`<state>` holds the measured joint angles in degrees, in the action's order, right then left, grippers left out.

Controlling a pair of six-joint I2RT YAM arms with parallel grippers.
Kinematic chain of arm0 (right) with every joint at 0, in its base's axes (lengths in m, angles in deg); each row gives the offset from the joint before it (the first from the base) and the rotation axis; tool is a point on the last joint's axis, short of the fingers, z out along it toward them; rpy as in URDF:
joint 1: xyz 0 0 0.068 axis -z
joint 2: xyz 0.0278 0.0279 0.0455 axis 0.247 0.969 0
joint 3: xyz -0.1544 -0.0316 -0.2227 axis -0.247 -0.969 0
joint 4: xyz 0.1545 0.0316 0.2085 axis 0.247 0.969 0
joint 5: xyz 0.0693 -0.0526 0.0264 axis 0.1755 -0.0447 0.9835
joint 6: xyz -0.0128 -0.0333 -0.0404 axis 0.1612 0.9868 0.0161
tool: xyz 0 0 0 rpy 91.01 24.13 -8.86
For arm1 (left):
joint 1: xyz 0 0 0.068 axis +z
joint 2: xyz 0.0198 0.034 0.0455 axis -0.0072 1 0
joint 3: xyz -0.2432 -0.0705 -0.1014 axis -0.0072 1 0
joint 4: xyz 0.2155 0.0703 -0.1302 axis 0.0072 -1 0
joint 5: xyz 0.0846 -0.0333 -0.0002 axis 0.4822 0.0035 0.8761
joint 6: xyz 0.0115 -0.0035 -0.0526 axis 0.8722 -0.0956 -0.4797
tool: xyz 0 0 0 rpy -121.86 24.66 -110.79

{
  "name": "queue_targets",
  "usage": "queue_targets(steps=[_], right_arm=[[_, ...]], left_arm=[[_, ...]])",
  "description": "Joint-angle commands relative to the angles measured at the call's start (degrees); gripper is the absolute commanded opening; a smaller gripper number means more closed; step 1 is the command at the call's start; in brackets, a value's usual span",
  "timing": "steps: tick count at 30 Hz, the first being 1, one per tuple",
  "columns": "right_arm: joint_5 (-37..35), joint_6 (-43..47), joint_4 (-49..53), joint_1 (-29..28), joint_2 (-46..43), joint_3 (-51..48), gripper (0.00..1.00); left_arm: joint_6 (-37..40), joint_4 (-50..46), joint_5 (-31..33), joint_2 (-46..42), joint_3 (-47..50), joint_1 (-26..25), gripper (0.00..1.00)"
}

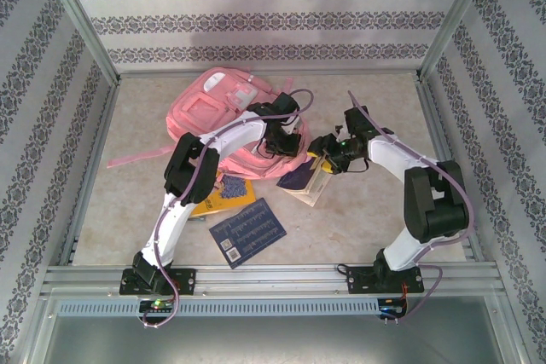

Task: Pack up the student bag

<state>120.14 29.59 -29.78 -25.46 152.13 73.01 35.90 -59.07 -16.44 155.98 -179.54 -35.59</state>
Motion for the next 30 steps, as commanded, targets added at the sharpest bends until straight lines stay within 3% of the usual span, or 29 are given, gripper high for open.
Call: queue_targets(steps=[1, 6, 10, 12, 15, 19, 26, 30], right_arm=[[-1.3, -0.9, -3.2, -0.8, 2.1, -1.6, 0.52], [-5.8, -1.7, -2.9, -0.7, -0.3, -3.7, 0.26], [-10.5, 0.2, 2.0, -0.1, -5.9, -3.9, 0.13], [-12.2, 0.8, 4.2, 0.4, -9.3, -4.0, 0.08], [-14.0, 1.1, 7.3, 1.0, -14.1, -3.5, 0.06], [-16.6, 2.1, 13.1, 1.0, -19.7, 0.1, 0.05], [-16.8, 2.6, 19.0, -3.1, -24.5, 11.8, 0.06], [-8.8, 1.1, 15.3, -5.4, -25.1, 16.9, 0.07]], left_arm=[[-0.5, -4.0, -3.3, -0.3, 2.6, -1.1, 0.0], [-1.0, -4.3, -2.4, -2.7, 2.7, -0.4, 0.0], [-2.0, -4.2, -1.8, -4.9, 2.9, 1.0, 0.0], [-2.6, -4.1, -2.1, -6.3, 2.8, 1.4, 0.12], [-3.3, -4.0, -3.4, -9.1, 2.7, 1.5, 0.34], [-5.1, -3.5, -3.9, -14.8, 3.7, 1.8, 0.54], [-9.9, 0.7, -8.4, -24.6, 8.1, 3.8, 0.78], [-13.6, 5.8, -15.8, -28.4, 12.2, 6.1, 0.82]])
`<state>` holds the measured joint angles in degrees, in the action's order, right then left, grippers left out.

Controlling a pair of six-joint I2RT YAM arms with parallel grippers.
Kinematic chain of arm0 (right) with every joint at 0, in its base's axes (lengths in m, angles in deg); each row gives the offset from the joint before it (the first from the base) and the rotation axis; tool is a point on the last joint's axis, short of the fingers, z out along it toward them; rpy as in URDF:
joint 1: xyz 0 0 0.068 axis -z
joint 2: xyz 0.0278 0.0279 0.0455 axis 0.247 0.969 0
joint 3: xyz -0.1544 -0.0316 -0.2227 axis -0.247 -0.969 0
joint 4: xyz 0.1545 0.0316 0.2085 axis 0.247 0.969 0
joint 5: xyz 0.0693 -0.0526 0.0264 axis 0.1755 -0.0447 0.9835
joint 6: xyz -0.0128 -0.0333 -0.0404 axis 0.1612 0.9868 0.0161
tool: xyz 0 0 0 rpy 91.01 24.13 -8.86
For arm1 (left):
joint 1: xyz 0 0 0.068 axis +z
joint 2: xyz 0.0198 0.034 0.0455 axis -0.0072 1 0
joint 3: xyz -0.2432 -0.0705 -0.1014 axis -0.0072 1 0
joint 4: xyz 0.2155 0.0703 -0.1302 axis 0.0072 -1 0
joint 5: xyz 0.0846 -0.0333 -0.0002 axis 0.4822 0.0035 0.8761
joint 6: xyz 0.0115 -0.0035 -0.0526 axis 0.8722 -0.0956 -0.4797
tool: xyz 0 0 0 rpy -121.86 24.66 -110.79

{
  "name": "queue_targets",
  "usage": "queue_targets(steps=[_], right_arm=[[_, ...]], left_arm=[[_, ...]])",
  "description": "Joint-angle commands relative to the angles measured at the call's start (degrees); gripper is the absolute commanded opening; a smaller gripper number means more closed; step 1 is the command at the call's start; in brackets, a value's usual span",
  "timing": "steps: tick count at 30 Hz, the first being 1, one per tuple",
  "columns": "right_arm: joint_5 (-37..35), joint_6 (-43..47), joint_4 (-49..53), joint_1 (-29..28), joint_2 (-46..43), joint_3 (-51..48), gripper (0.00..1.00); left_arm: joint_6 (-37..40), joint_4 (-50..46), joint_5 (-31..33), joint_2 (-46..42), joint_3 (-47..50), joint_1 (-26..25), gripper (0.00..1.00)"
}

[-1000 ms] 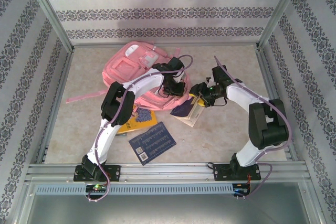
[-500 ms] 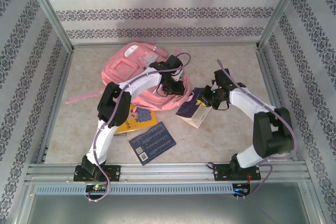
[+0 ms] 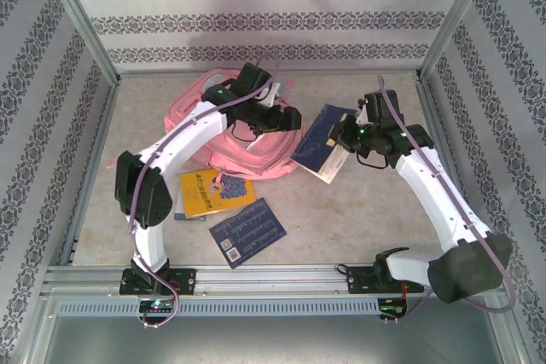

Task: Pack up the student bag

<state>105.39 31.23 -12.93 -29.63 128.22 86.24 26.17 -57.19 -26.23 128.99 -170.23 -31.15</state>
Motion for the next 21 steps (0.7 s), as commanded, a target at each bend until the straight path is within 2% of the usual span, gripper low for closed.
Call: queue_targets(steps=[1, 7, 11, 14, 18, 21], right_arm=[[8.2, -0.9, -2.3, -1.5, -1.0, 4.7, 0.08], [19.4, -5.8, -10.0, -2.8, -0.1, 6.9, 0.09], [20.5, -8.4, -12.4, -2.6, -0.2, 5.9, 0.09], [20.4, -9.2, -12.7, -2.2, -0.3, 5.9, 0.09], [18.4, -8.3, -10.8, -1.5, -0.6, 6.0, 0.12], [17.3, -8.3, -10.2, -1.1, -0.7, 5.4, 0.15]], left_arm=[[-4.5, 5.2, -7.5, -2.2, 3.7, 2.1, 0.82], [-11.4, 21.4, -20.5, -7.9, 10.7, 4.0, 0.78], [-20.9, 37.1, -25.2, -11.4, 17.5, 4.3, 0.68], [-29.2, 49.7, -26.5, -13.0, 23.0, 4.7, 0.55], [-39.3, 64.5, -26.3, -14.0, 28.2, 5.3, 0.31], [-43.8, 71.4, -26.1, -14.0, 29.5, 5.3, 0.12]])
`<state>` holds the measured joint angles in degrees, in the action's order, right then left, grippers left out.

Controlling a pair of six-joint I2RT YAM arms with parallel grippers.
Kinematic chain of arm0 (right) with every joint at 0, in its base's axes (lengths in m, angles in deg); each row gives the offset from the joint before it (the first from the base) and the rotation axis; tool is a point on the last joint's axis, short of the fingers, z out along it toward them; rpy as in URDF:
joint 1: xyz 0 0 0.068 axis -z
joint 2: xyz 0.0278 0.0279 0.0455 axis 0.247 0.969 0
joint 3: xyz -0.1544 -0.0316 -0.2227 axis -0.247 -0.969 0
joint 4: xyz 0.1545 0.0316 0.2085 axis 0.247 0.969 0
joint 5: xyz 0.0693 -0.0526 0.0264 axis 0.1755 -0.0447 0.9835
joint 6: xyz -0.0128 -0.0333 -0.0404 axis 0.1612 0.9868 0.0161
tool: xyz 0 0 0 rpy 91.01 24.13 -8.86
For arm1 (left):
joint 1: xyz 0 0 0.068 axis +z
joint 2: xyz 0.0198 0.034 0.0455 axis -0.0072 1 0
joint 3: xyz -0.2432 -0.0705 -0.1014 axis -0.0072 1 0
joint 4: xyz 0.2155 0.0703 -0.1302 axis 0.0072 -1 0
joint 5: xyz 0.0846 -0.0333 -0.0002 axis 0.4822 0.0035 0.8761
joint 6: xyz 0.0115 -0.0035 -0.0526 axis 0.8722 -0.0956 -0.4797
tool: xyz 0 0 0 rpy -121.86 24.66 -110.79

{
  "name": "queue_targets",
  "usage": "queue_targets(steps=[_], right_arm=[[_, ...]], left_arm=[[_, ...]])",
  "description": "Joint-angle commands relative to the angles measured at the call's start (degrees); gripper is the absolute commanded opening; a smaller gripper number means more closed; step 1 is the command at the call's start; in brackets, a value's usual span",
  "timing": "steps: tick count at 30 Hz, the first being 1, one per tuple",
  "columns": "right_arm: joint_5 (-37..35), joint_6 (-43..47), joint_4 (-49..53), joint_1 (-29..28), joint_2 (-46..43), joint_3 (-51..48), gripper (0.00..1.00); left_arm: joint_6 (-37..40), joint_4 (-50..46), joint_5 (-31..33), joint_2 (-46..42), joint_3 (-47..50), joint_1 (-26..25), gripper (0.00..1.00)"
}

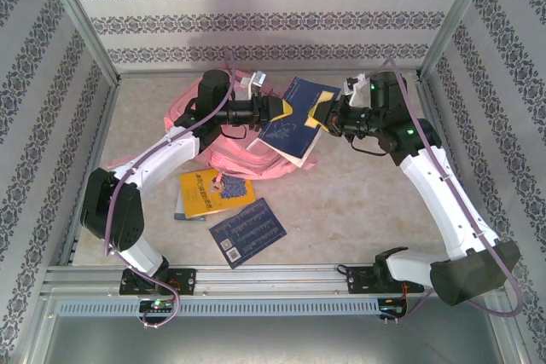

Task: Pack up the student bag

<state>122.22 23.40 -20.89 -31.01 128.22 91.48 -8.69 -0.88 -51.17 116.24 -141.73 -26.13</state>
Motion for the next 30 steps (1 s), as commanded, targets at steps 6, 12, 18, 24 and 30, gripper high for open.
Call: queue_targets(steps=[6, 12, 18, 24, 30], right_arm=[[-9.5, 4.9, 8.0, 0.5, -1.0, 2.4, 0.76], [-10.1, 4.2, 7.5, 0.7, -2.6, 0.5, 0.91], [-3.2, -7.9, -7.0, 2.2, -5.8, -7.6, 0.91], [-13.5, -21.8, -25.9, -5.5, -9.1, -14.4, 0.91], [-31.1, -25.6, -38.2, -14.3, -9.2, -17.3, 0.87]], left_arm=[[-9.6, 16.6, 1.3, -3.0, 0.1, 0.4, 0.0], [-9.9, 16.6, 3.4, -4.4, -1.6, 0.5, 0.0], [-10.9, 16.4, 10.3, -6.3, -0.5, 0.4, 0.0], [-12.7, 21.5, 32.6, -9.6, 5.8, -4.4, 0.0], [-12.9, 23.3, 49.0, -8.7, 5.5, -10.5, 0.0]])
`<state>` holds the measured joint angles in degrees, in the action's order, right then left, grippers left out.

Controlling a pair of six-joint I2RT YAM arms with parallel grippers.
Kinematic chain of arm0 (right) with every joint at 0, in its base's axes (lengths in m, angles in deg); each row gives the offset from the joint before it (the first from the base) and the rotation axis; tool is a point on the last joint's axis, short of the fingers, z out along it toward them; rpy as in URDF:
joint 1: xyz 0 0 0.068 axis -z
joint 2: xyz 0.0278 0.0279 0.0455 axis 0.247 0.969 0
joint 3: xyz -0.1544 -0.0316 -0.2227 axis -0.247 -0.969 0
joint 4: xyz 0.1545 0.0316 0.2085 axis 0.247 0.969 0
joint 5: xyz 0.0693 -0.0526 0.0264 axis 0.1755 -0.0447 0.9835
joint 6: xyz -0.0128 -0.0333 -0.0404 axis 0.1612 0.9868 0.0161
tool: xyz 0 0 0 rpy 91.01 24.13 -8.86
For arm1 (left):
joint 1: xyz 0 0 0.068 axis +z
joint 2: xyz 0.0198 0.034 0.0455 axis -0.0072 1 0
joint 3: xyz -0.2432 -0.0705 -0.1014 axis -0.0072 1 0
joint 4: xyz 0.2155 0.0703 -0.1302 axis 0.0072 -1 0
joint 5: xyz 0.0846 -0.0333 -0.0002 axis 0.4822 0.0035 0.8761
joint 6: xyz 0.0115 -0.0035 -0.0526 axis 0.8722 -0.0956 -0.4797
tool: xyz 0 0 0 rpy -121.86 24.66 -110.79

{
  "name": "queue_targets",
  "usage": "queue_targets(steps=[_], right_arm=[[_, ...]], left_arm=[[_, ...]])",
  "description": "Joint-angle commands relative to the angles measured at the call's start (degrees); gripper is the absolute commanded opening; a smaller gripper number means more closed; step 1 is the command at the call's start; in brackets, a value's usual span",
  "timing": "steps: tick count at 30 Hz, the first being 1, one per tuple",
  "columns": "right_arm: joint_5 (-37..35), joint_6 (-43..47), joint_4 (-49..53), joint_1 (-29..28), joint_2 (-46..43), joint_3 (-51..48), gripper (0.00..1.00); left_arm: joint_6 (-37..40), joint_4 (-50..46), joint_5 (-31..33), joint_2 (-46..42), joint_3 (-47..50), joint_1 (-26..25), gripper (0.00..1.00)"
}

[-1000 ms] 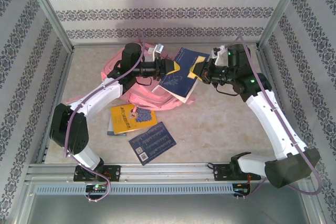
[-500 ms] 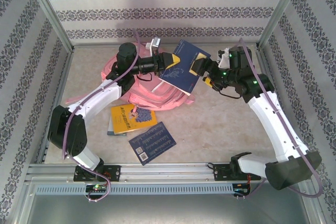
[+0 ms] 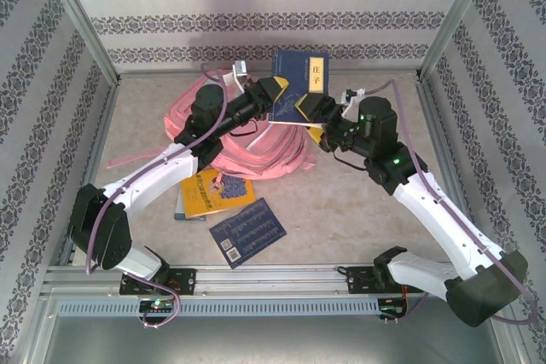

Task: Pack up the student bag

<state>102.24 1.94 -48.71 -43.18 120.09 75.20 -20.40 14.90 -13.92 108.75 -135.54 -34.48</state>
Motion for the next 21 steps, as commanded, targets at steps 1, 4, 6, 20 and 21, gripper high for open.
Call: queue_targets(steps=[1, 4, 6, 20, 21], right_arm=[[-13.2, -4.7, -11.4, -2.8, -0.8, -1.1, 0.86], [-17.9, -6.3, -13.4, -4.0, 0.2, -1.2, 0.81], [-21.0, -6.4, -13.2, -4.5, 0.0, -1.4, 0.74], [-23.9, -5.0, -15.5, -4.0, 1.7, -0.9, 0.1], [-23.5, -3.8, -13.9, -3.3, 1.0, -0.8, 0.04]], left_arm=[[-1.1, 7.5, 14.1, -1.1, -0.5, -2.9, 0.0], [1.2, 6.2, 19.6, -1.7, -0.4, -4.8, 0.0], [2.2, 5.5, 22.2, -2.3, 0.1, -5.5, 0.0], [1.8, 1.3, 22.5, -2.2, -0.1, -7.3, 0.03], [2.6, -1.3, 21.4, -2.6, -0.4, -6.9, 0.11]])
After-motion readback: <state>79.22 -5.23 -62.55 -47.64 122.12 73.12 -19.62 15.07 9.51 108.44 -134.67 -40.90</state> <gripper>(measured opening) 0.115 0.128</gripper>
